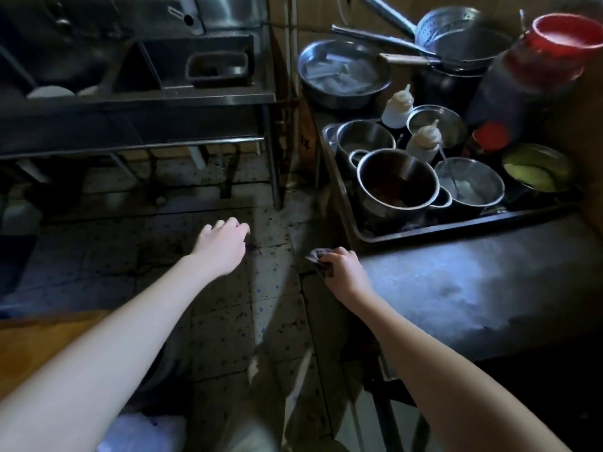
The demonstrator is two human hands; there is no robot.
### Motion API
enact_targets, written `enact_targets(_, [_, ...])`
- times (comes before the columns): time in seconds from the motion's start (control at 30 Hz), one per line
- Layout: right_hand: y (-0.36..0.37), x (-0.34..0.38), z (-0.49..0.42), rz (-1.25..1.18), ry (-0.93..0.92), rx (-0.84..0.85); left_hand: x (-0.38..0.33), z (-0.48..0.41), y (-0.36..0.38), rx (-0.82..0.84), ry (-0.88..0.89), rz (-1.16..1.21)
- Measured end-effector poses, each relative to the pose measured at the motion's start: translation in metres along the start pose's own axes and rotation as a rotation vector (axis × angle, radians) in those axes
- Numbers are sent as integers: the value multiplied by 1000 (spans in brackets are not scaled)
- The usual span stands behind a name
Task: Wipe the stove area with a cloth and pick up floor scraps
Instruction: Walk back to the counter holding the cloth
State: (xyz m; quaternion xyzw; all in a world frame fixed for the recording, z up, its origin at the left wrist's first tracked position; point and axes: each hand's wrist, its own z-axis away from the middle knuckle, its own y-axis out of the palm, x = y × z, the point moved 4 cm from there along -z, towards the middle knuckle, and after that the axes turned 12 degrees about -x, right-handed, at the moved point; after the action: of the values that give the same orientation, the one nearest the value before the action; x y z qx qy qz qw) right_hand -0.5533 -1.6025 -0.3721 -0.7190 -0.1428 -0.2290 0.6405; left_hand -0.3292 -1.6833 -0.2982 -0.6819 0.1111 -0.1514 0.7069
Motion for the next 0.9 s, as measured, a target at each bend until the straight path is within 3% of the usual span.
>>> enact_targets(0.63, [34, 159, -287, 75, -201, -97, 232, -171, -29, -114, -216, 55])
enact_targets(0.9, [54, 191, -378, 78, -211, -136, 288, -236, -28, -81, -263, 92])
